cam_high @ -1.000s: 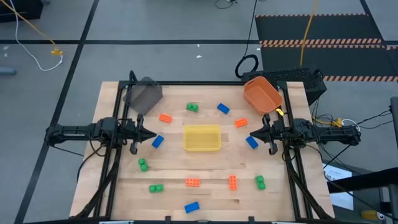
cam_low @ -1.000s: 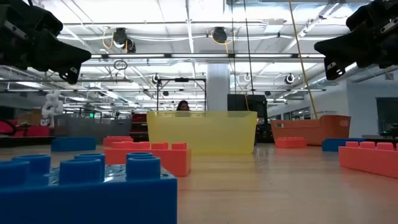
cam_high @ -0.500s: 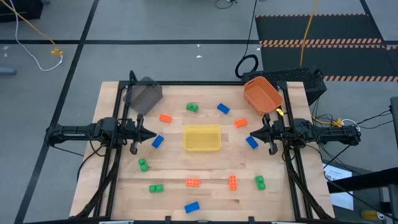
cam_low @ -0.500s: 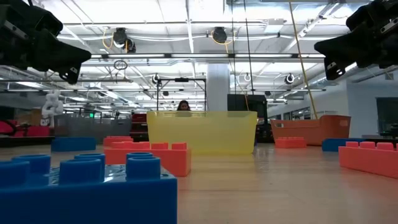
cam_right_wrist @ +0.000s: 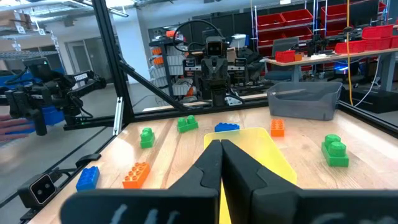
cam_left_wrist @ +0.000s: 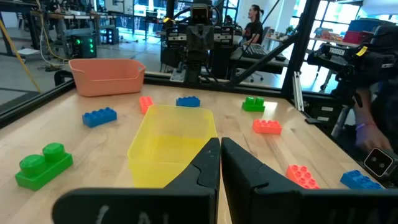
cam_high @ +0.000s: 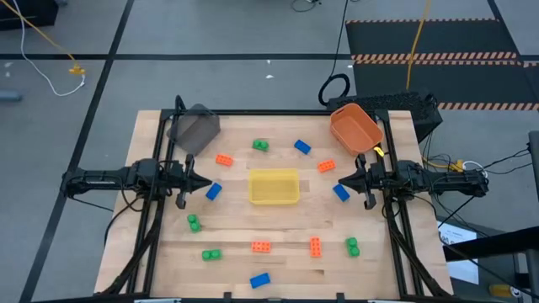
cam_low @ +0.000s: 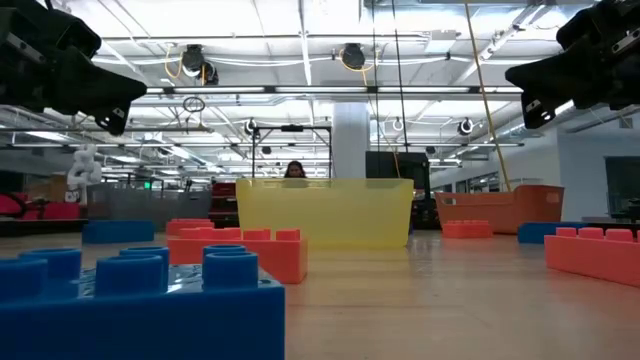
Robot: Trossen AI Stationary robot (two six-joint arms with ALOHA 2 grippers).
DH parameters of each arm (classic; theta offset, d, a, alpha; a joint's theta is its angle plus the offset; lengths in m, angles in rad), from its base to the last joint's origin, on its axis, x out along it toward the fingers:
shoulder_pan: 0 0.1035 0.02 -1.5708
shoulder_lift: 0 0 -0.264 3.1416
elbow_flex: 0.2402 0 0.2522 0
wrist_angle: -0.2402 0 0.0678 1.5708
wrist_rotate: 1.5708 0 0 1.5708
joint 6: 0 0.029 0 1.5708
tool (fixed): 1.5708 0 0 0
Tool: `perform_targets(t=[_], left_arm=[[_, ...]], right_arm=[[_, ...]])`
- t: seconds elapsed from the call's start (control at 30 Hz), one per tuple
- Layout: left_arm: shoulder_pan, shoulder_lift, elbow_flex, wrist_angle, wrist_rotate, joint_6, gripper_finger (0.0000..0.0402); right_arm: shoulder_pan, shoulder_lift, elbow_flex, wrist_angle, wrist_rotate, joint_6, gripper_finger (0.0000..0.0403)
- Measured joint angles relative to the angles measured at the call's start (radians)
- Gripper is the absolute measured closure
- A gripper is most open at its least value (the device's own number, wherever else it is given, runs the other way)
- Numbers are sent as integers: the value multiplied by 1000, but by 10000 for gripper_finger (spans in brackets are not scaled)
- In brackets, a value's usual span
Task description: Sort & place blocks by color
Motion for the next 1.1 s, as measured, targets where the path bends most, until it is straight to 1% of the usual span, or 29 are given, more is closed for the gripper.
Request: perform_targets(t=[0.1, 0.2, 0.3, 0.4, 0.63, 0.73, 0.9, 1.0, 1.1], left_arm=[[0, 0, 0, 0, -5, 29, 385], [0, 0, 0, 9, -38, 138, 385], [0, 0, 0, 18, -45, 227, 385], [0, 0, 0, 24, -46, 262, 385], [0, 0, 0, 61, -51, 262, 385], [0, 0, 0, 95, -51, 227, 385], [0, 0, 0, 115, -51, 165, 385], [0, 0, 0, 117, -51, 130, 385], [0, 0, 0, 146, -67, 128, 385]], right_arm=[[0, 0, 0, 0, 0, 0, 403], [0, 0, 0, 0, 0, 0, 403], [0, 0, 0, 0, 0, 0, 403], [0, 0, 0, 0, 0, 0, 403], [0, 0, 0, 0, 0, 0, 403], [0, 0, 0, 7, 0, 3, 403], [0, 0, 0, 86, 0, 42, 403], [0, 0, 0, 95, 0, 44, 403], [0, 0, 0, 88, 0, 44, 403]])
